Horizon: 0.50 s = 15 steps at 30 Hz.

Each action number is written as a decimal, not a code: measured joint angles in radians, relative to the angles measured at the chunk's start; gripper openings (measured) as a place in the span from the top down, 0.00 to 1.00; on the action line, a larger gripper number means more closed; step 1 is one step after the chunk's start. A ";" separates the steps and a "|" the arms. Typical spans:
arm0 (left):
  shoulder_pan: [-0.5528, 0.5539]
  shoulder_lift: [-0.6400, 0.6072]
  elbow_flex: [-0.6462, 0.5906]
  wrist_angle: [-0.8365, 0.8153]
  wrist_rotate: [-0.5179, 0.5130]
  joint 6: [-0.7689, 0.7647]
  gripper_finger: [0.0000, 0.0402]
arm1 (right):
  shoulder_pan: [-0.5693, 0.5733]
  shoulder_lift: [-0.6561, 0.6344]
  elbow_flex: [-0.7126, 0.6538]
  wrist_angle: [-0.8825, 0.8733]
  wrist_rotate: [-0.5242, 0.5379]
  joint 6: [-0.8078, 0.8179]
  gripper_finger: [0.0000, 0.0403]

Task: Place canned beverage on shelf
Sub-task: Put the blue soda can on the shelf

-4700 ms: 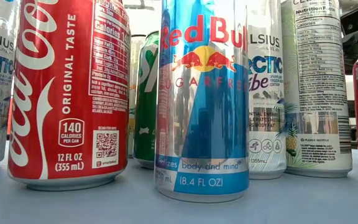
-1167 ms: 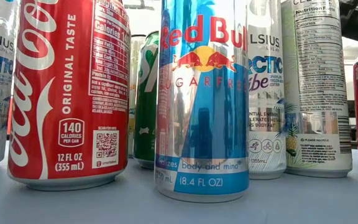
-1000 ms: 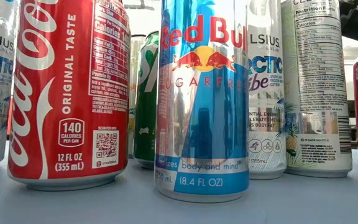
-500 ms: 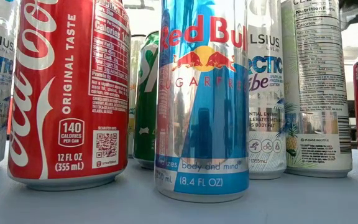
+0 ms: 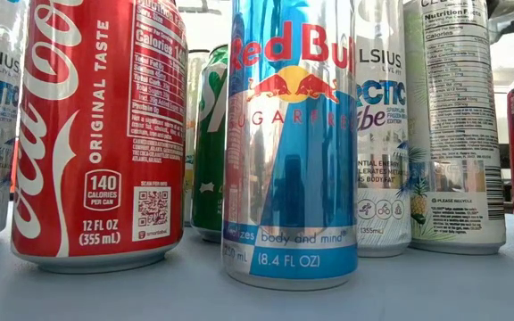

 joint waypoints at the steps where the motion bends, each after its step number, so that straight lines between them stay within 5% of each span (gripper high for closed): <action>1: -0.010 0.019 0.013 -0.015 0.001 0.014 0.42 | 0.000 0.010 0.000 -0.006 0.001 -0.002 0.34; 15: -0.133 0.230 0.026 -0.145 -0.011 0.199 0.42 | 0.000 0.162 0.000 -0.071 0.024 -0.017 0.34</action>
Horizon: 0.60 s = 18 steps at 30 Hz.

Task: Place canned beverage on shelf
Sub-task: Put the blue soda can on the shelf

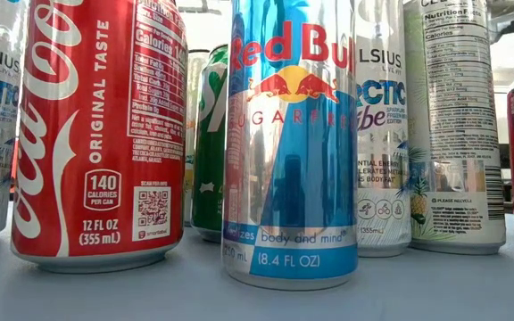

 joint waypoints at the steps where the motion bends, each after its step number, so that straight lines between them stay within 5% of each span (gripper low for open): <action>1: -0.005 0.012 0.000 0.007 -0.015 0.026 0.42 | 0.000 0.019 0.000 -0.001 0.000 -0.012 0.34; 7: 0.003 0.080 0.000 0.080 -0.075 0.148 0.42 | 0.000 0.094 0.000 0.001 0.000 -0.042 0.34; 12: 0.036 0.121 0.000 0.151 -0.030 0.211 0.42 | 0.003 0.130 0.000 0.002 -0.001 -0.042 0.34; 18: 0.078 0.185 0.000 0.218 -0.017 0.104 0.42 | 0.003 0.147 0.000 0.001 -0.002 -0.010 0.34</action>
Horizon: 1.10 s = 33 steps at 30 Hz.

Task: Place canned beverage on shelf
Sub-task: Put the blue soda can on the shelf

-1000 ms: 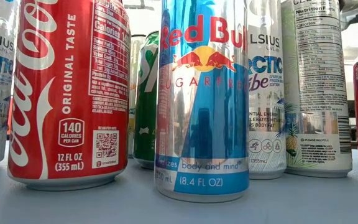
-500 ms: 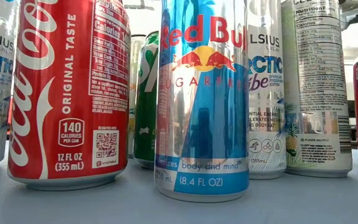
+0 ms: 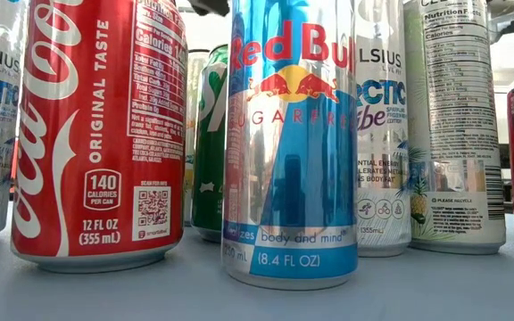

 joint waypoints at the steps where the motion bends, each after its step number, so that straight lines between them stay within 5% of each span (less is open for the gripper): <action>1: 0.003 0.012 0.000 0.003 -0.015 -0.038 0.42 | 0.000 0.001 0.000 -0.001 0.000 0.005 0.34; 10: 0.005 0.039 0.000 -0.014 -0.097 -0.347 0.42 | 0.000 0.025 0.000 -0.004 0.001 -0.007 0.34; 19: 0.004 0.038 0.085 -0.199 -0.141 -0.679 0.42 | 0.000 0.058 0.000 -0.006 0.033 -0.035 0.34; 25: -0.026 0.038 0.154 -0.205 -0.109 -0.707 0.42 | -0.001 0.092 0.000 -0.003 0.034 -0.108 0.34; 33: -0.058 0.052 0.252 -0.299 -0.207 -0.815 0.42 | -0.001 0.143 0.000 0.001 0.034 -0.115 0.34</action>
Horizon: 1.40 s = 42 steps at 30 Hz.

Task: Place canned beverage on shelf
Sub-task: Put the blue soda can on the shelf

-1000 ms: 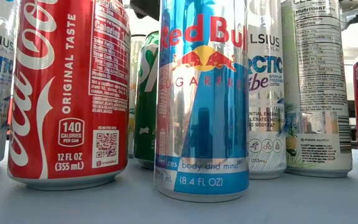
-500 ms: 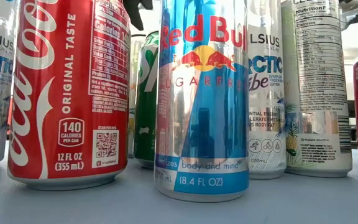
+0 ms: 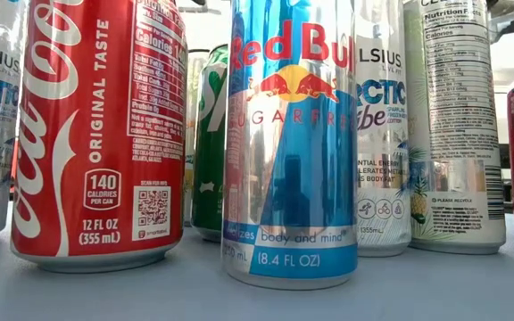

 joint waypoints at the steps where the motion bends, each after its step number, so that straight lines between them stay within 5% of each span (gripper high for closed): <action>1: -0.005 0.006 0.007 -0.010 0.005 0.001 0.42 | 0.000 0.004 0.000 0.000 -0.001 0.000 0.34; 9: -0.010 0.020 0.093 -0.035 0.104 0.033 0.42 | 0.060 0.042 0.088 -0.086 -0.028 -0.048 0.34; 15: -0.020 0.019 0.233 -0.206 0.041 0.106 0.42 | 0.152 0.166 0.232 -0.291 -0.010 -0.051 0.34; 25: -0.051 0.009 0.413 -0.416 0.024 0.181 0.42 | 0.298 0.454 0.455 -0.394 -0.038 0.001 0.34; 42: -0.103 -0.089 0.473 -0.418 -0.099 0.269 0.42 | 0.341 0.759 0.561 -0.562 -0.101 0.203 0.34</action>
